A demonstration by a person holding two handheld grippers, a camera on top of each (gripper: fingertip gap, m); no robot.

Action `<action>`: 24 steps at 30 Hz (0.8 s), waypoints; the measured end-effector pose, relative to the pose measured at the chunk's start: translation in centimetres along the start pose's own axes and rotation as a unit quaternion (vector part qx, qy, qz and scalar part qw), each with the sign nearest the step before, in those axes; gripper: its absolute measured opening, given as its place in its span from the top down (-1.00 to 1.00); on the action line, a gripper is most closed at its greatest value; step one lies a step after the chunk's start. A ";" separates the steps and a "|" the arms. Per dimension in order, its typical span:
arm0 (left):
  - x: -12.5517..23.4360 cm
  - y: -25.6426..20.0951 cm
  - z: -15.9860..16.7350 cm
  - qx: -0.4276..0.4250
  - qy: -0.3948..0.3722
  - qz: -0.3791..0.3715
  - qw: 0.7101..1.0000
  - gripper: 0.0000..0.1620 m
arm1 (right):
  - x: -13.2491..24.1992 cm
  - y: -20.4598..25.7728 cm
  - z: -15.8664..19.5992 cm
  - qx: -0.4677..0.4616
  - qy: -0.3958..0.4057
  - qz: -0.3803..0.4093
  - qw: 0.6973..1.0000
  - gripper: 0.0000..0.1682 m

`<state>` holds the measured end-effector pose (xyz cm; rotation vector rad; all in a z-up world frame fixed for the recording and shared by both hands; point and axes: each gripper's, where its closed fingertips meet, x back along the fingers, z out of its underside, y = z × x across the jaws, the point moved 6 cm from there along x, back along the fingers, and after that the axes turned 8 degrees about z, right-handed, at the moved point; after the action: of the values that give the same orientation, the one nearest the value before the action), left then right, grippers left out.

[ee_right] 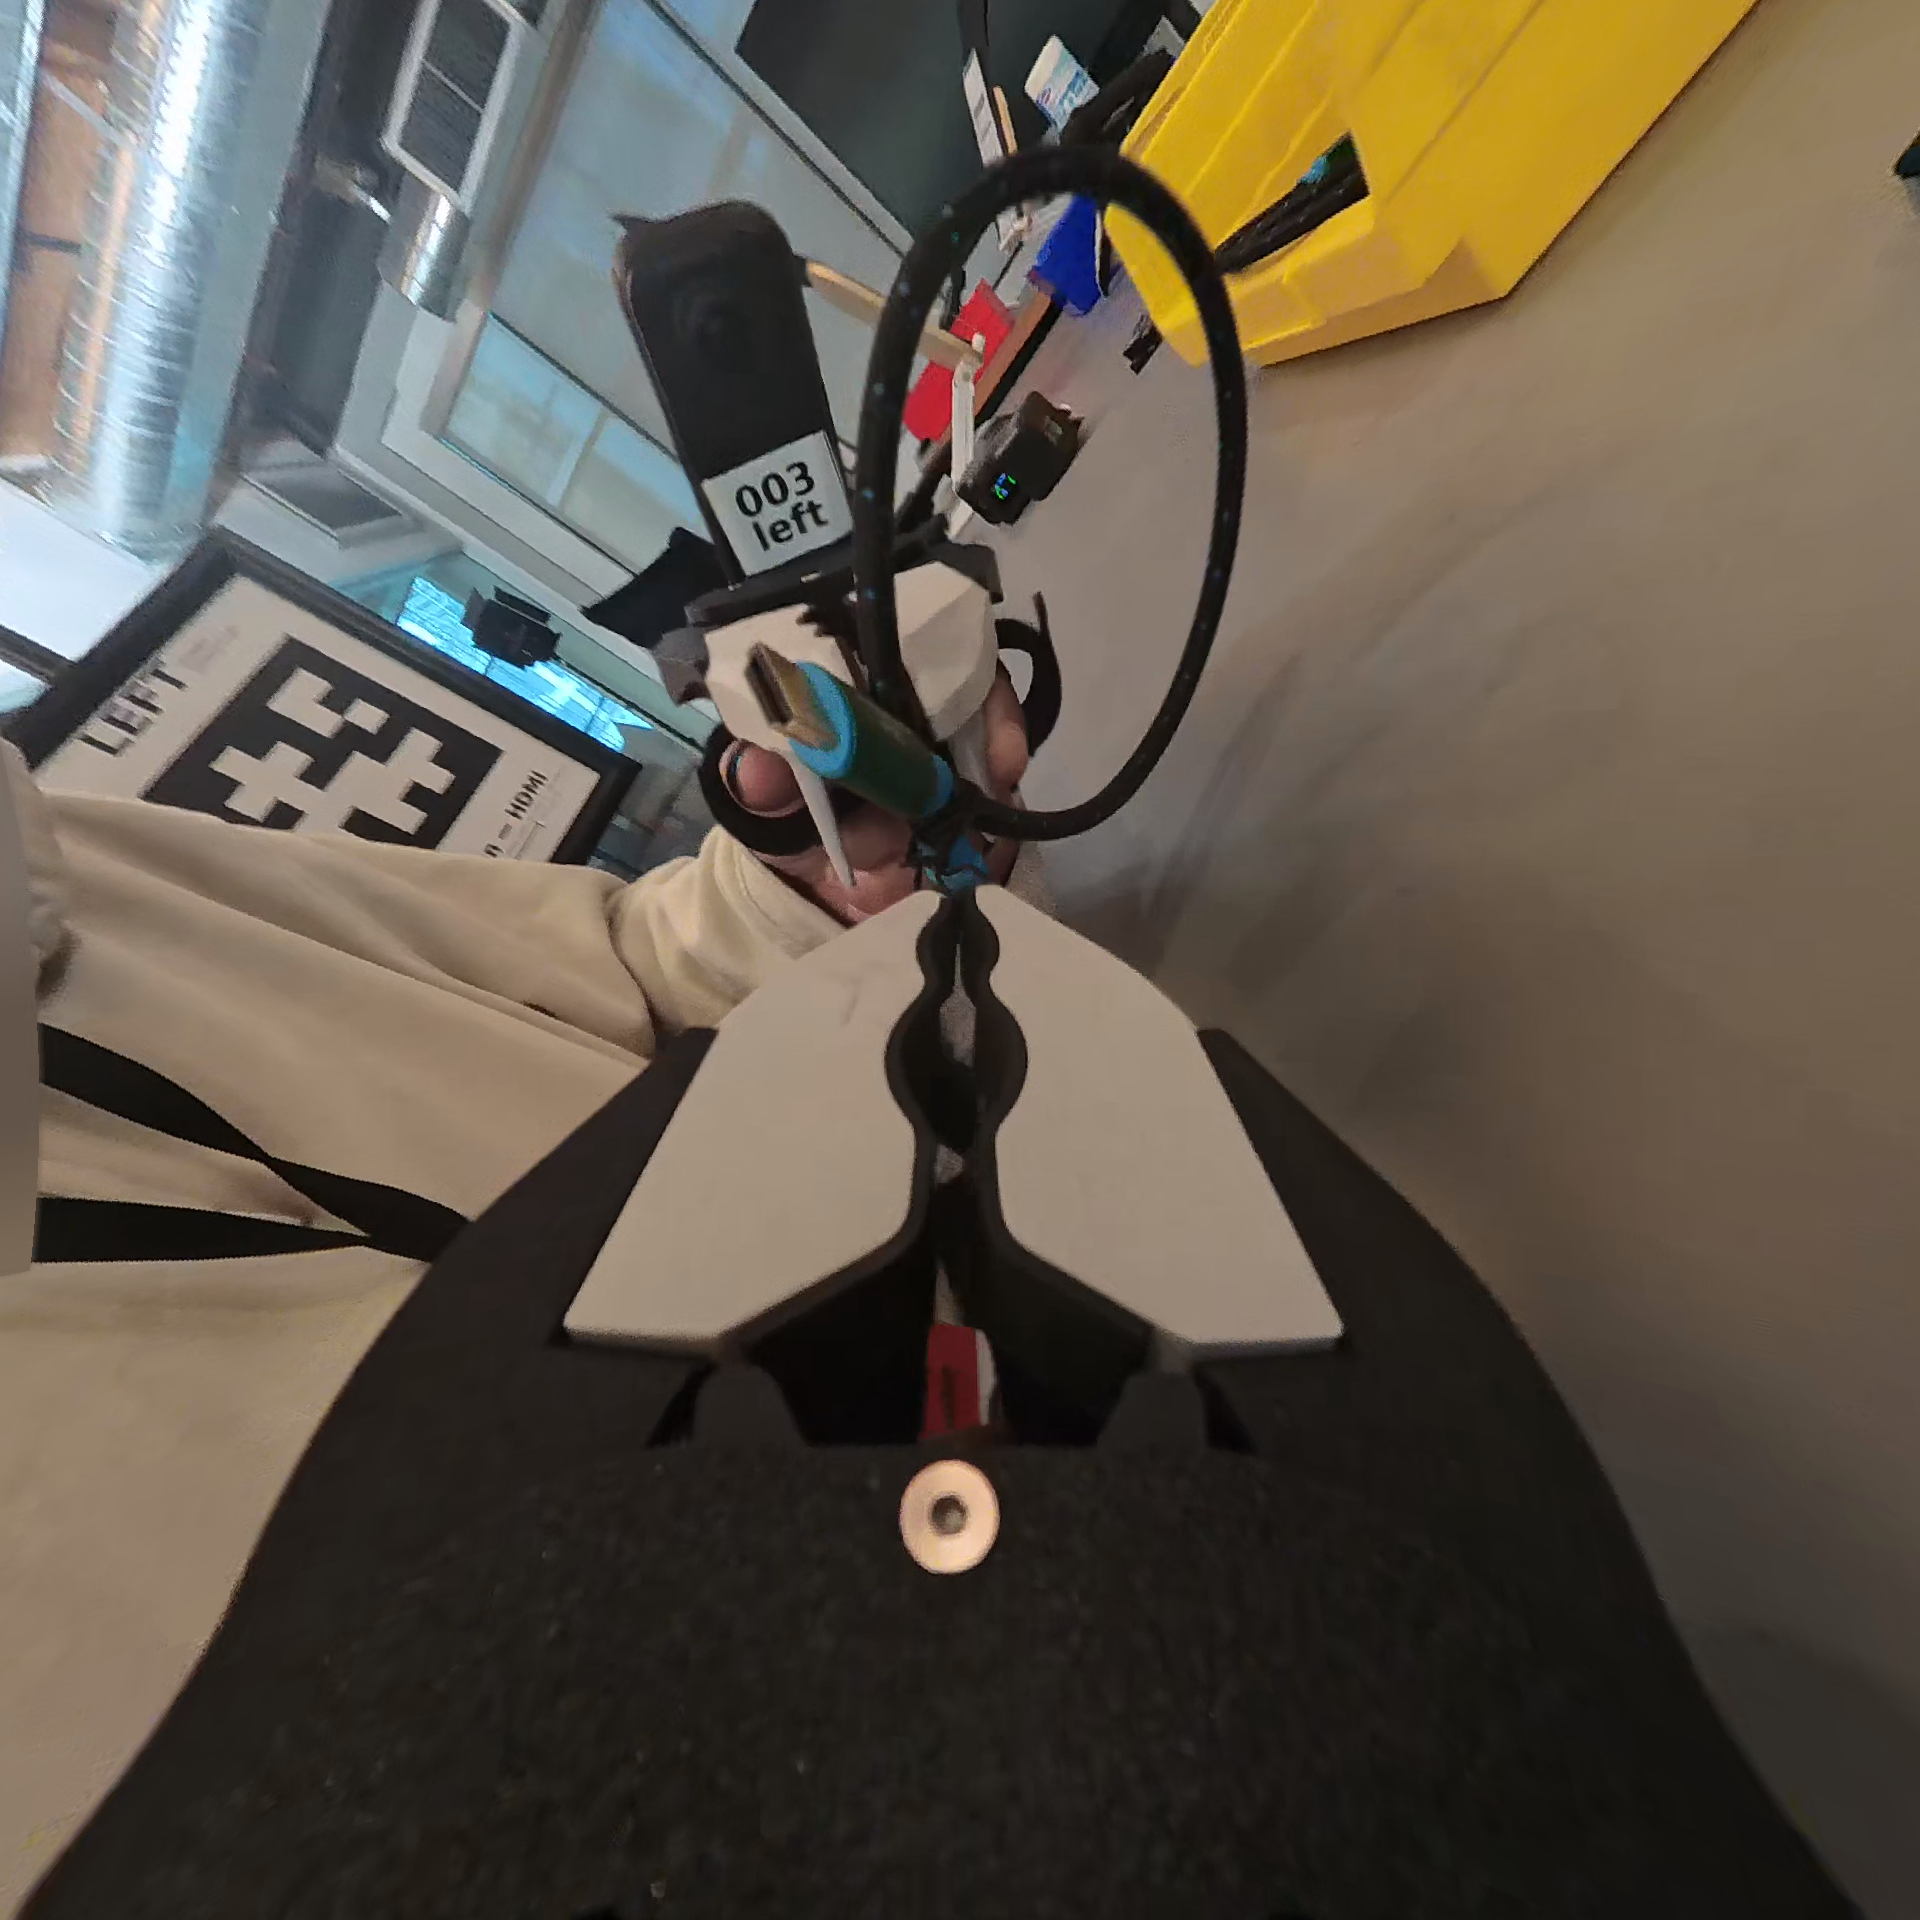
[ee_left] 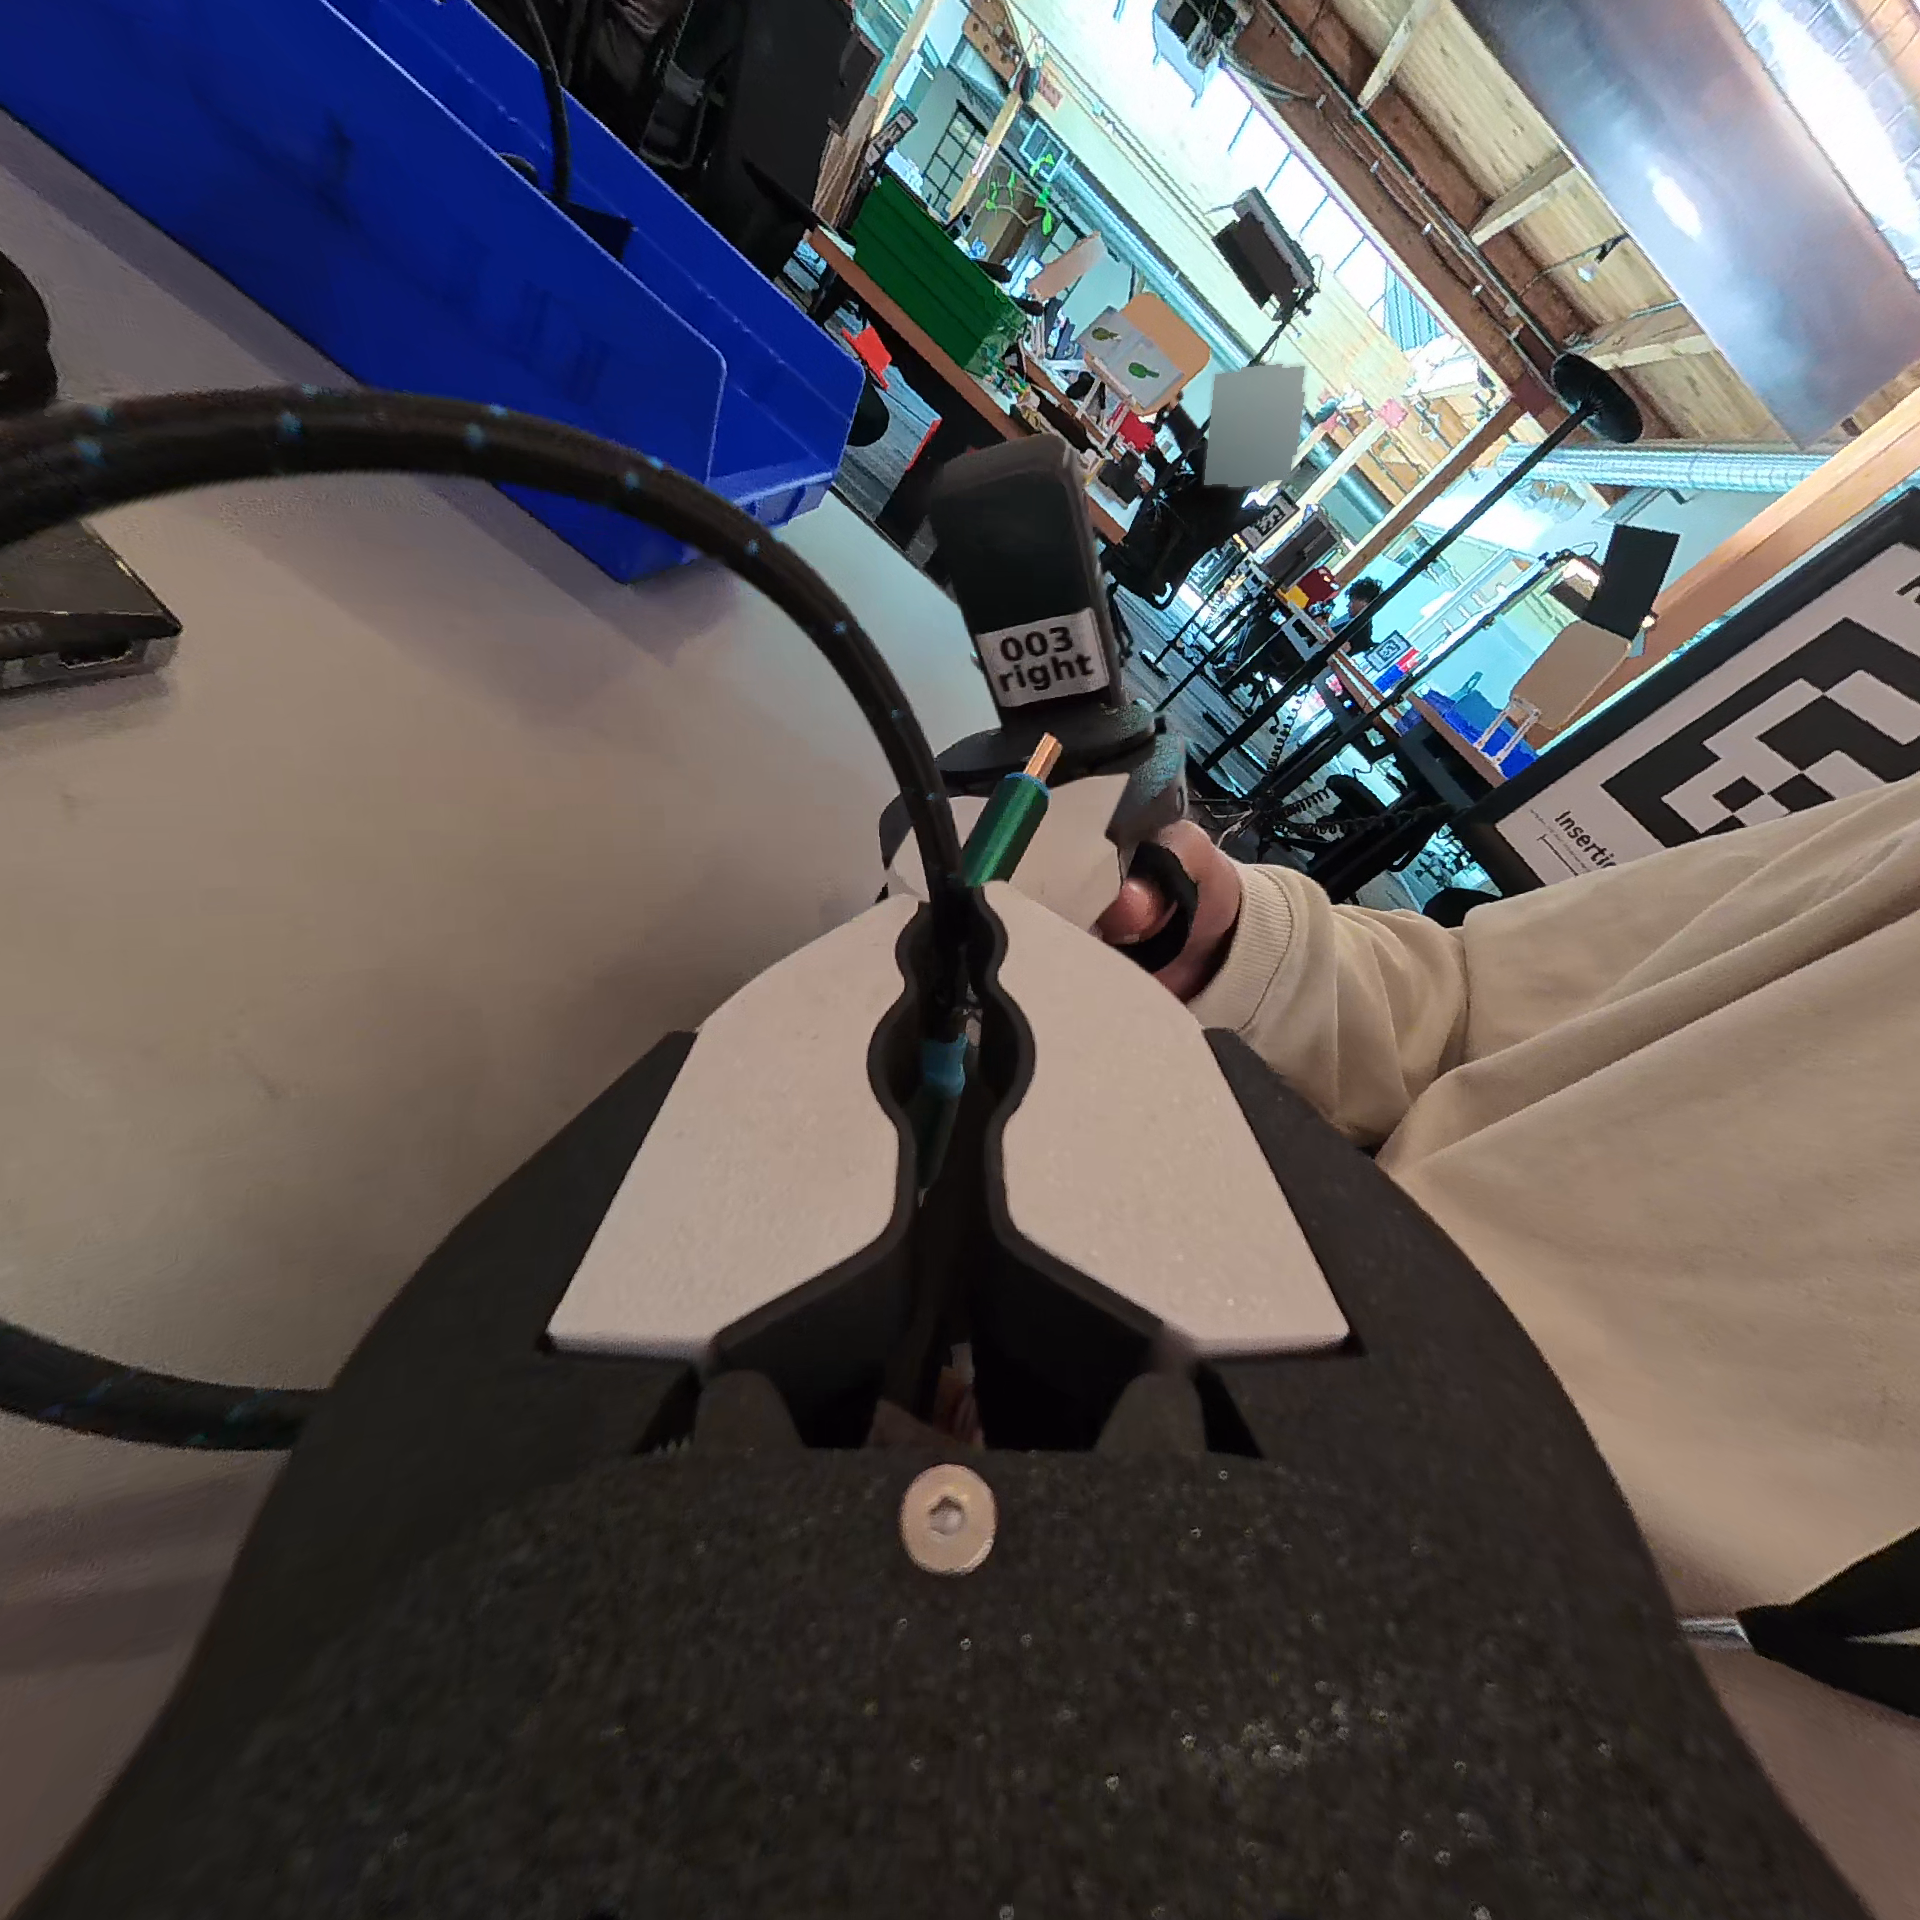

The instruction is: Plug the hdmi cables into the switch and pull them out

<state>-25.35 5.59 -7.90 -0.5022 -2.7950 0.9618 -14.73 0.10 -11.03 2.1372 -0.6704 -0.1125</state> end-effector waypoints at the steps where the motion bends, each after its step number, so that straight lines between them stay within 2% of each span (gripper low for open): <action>1: 0.0 0.0 0.0 0.000 -0.001 -0.002 1.000 0.94 | -0.1 0.1 0.1 0.009 0.004 0.005 1.000 1.00; 8: -0.3 0.1 0.0 0.005 -0.005 -0.002 1.000 0.94 | -0.9 0.9 0.7 0.080 0.023 0.040 0.996 1.00; 11: -0.1 0.4 -0.1 0.012 -0.013 -0.009 1.000 0.94 | -0.8 1.2 0.4 0.158 0.010 0.081 0.984 0.99; 13: 0.1 0.6 -0.2 0.020 -0.017 -0.013 1.000 0.94 | -0.4 1.5 0.0 0.246 -0.004 0.130 0.961 0.94; 15: 0.3 0.9 -0.2 0.031 -0.021 -0.014 0.999 0.94 | 0.0 2.0 0.0 0.353 -0.009 0.178 0.918 0.85; 17: 0.4 1.0 -0.2 0.034 -0.020 -0.016 0.999 0.94 | 0.2 2.5 0.1 0.454 -0.013 0.219 0.863 0.83; 20: 0.4 1.1 -0.1 0.038 -0.015 -0.021 0.999 0.94 | -0.2 2.9 0.9 0.604 -0.001 0.287 0.744 0.82; 22: 0.3 1.3 0.1 0.043 -0.010 -0.025 0.999 0.93 | -0.5 3.5 1.3 0.666 -0.012 0.314 0.676 0.85; 24: 0.2 1.3 0.2 0.048 -0.008 -0.022 0.999 0.94 | -1.0 3.8 1.7 0.703 -0.007 0.321 0.635 0.84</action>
<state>-25.26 6.53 -8.88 -0.4197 -2.7446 1.0887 -17.68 -2.47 -9.31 3.0431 -1.9174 1.1705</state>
